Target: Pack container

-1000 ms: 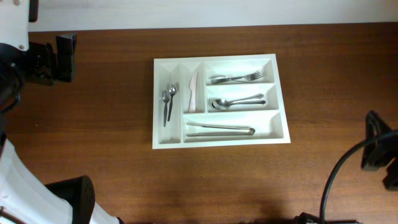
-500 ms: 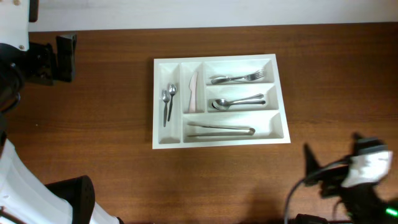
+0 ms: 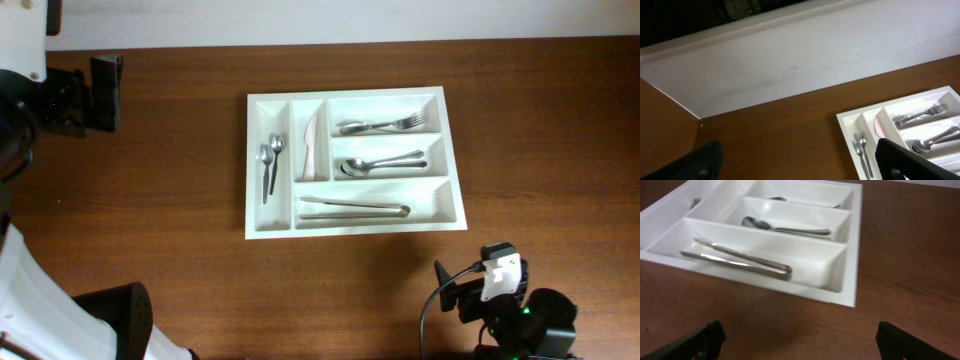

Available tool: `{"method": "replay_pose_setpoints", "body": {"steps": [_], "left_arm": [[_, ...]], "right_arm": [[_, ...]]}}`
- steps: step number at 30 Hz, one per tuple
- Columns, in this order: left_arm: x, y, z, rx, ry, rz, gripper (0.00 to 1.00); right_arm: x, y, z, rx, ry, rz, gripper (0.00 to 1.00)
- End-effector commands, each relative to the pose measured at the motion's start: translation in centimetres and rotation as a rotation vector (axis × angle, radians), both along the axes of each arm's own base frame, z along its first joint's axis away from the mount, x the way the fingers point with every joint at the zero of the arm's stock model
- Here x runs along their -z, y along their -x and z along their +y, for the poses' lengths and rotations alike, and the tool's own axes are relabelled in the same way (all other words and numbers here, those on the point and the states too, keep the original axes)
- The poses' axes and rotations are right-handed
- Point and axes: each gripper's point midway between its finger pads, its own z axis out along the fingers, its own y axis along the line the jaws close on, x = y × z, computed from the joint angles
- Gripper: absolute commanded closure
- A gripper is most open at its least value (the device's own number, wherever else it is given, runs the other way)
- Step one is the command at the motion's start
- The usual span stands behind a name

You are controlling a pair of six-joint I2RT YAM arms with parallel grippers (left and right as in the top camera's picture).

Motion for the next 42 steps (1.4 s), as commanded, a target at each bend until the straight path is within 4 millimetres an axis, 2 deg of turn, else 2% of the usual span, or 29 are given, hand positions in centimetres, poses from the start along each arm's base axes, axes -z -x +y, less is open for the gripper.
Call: {"method": "replay_pose_setpoints", "body": {"steps": [1, 8, 36, 39, 42], "left_arm": [[-0.3, 0.2, 0.1, -0.01, 0.011, -0.011, 0.01], [-0.3, 0.2, 0.1, -0.01, 0.011, -0.011, 0.01], [-0.3, 0.2, 0.1, -0.01, 0.01, -0.011, 0.01], [-0.5, 0.8, 0.2, -0.018, 0.005, -0.015, 0.01], [-0.9, 2.1, 1.0, -0.07, -0.038, -0.019, 0.01]], "right_arm": [[1.0, -0.2, 0.9, -0.054, -0.001, -0.013, 0.02], [4.0, -0.8, 0.5, -0.037, 0.01, 0.007, 0.01], [3.8, -0.9, 0.4, -0.028, 0.016, -0.003, 0.01], [3.8, -0.9, 0.4, -0.028, 0.016, -0.003, 0.01], [3.8, -0.9, 0.4, -0.028, 0.016, -0.003, 0.02]]}}
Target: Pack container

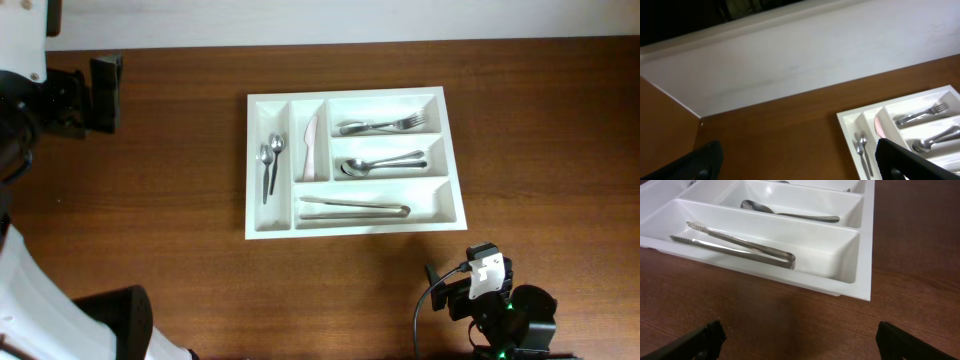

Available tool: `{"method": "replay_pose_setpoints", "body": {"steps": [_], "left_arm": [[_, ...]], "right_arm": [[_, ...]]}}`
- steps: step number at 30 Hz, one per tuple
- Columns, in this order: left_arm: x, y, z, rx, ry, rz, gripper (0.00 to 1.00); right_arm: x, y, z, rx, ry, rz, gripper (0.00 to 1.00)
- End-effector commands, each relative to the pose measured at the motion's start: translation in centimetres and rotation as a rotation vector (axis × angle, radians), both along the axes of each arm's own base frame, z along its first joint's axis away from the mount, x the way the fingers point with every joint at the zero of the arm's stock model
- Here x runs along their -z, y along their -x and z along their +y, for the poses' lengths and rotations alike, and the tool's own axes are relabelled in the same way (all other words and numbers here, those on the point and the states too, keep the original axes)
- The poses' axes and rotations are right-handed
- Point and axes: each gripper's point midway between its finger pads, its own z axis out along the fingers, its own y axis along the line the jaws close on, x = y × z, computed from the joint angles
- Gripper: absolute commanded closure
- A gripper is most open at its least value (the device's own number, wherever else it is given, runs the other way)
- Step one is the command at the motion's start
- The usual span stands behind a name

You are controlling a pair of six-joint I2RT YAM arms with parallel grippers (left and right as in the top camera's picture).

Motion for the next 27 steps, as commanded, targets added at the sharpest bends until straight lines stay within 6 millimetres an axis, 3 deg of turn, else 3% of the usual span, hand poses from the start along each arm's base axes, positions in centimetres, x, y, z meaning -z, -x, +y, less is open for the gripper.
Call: {"method": "replay_pose_setpoints", "body": {"steps": [1, 7, 12, 16, 17, 21, 27], "left_arm": [[-1.3, 2.5, 1.3, -0.087, -0.047, -0.031, 0.01], [-1.9, 4.7, 0.6, -0.086, -0.069, -0.152, 0.01], [0.8, 5.9, -1.6, -0.014, -0.076, -0.303, 0.01], [7.1, 6.8, -3.6, 0.057, -0.066, -0.33, 0.01], [10.2, 7.1, -4.2, 0.079, -0.061, -0.311, 0.01], [17.8, 8.0, -5.3, 0.127, -0.054, -0.255, 0.01], [26.8, 8.4, -5.7, 0.142, -0.052, -0.219, 0.01]], "right_arm": [[0.0, -0.1, 0.0, -0.002, 0.014, -0.011, 0.01], [0.0, -0.1, 0.0, -0.002, 0.014, -0.011, 0.02], [0.0, -0.1, 0.0, -0.002, 0.014, -0.011, 0.02], [0.0, -0.1, 0.0, -0.002, 0.014, -0.011, 0.02], [0.0, -0.1, 0.0, -0.002, 0.014, -0.011, 0.01], [0.0, -0.1, 0.0, -0.002, 0.014, -0.011, 0.02], [0.0, -0.1, 0.0, -0.002, 0.014, -0.011, 0.01]]}}
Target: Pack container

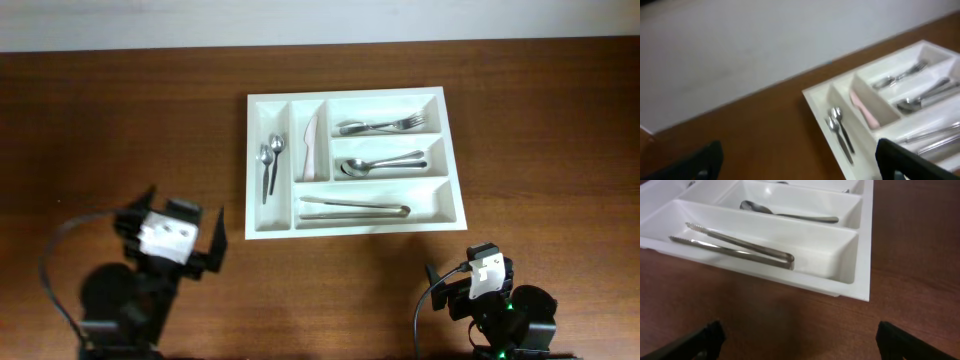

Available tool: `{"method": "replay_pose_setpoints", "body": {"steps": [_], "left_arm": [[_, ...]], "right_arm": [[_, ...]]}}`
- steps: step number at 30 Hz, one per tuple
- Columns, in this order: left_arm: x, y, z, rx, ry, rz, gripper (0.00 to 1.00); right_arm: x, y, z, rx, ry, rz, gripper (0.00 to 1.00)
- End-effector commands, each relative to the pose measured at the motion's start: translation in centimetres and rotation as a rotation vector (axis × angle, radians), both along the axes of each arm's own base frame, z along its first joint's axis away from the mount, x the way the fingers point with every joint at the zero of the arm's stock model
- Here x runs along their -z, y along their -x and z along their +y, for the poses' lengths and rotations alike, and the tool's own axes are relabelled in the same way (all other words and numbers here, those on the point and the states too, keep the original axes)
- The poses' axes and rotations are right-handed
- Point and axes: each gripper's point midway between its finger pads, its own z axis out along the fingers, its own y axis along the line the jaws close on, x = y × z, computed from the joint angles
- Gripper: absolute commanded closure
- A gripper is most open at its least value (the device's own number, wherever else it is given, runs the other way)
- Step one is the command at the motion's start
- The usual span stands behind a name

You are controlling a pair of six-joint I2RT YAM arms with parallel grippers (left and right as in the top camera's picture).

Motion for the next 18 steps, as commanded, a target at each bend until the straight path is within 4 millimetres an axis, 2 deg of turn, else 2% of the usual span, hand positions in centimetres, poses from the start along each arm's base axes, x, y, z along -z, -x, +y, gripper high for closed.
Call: {"method": "replay_pose_setpoints", "body": {"steps": [1, 7, 12, 15, 18], "left_arm": [[4.1, 0.6, 0.0, -0.001, -0.002, -0.006, 0.01], [9.0, 1.3, 0.1, -0.002, -0.001, -0.017, 0.01], [11.9, 1.6, 0.1, -0.002, -0.002, -0.015, 0.01], [13.1, 1.6, 0.3, -0.009, -0.001, -0.016, 0.01], [12.9, 1.6, 0.5, -0.02, -0.001, -0.033, 0.01]], "right_arm": [[0.1, 0.0, 0.0, -0.005, 0.011, -0.007, 0.01], [0.1, 0.0, 0.0, -0.005, 0.011, -0.007, 0.01], [0.1, 0.0, 0.0, -0.005, 0.011, -0.007, 0.01], [0.1, 0.0, 0.0, -0.005, 0.011, -0.007, 0.02], [0.1, 0.0, 0.0, -0.005, 0.011, -0.007, 0.02]]}}
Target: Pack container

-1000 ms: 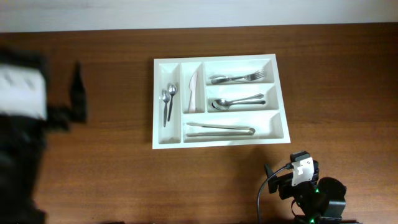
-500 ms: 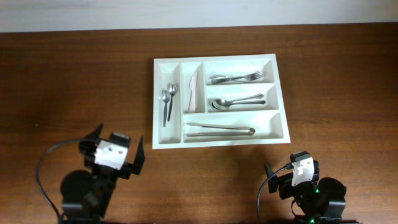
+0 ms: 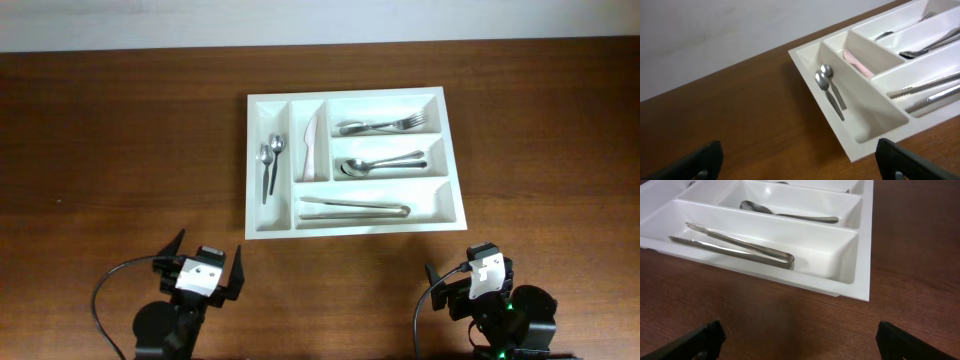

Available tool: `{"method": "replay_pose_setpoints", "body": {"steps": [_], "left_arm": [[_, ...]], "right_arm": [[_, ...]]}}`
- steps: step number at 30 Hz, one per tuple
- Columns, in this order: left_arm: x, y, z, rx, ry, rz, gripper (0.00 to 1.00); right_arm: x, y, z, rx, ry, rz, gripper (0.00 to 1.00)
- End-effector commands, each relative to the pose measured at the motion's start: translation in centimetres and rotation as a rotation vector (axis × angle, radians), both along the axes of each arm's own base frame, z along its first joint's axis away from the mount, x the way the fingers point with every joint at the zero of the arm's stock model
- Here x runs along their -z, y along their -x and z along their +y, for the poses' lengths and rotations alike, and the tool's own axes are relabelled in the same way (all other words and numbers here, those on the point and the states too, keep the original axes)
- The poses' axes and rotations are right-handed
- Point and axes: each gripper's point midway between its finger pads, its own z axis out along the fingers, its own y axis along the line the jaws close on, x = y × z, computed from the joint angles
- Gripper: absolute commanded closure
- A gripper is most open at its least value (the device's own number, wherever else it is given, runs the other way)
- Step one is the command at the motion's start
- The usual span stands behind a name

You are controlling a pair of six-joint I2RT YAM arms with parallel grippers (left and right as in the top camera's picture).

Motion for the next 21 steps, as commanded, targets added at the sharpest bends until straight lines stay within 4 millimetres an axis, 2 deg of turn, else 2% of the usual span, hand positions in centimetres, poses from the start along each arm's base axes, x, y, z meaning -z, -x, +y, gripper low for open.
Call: {"method": "replay_pose_setpoints", "body": {"steps": [1, 21], "left_arm": [[-0.17, -0.11, 0.47, -0.022, -0.001, -0.024, 0.01], [-0.15, -0.16, 0.86, -0.039, -0.001, -0.023, 0.01]], "right_arm": [[0.06, -0.03, 0.04, -0.005, 0.012, -0.008, 0.02], [0.06, -0.03, 0.04, -0.005, 0.012, -0.008, 0.01]]}}
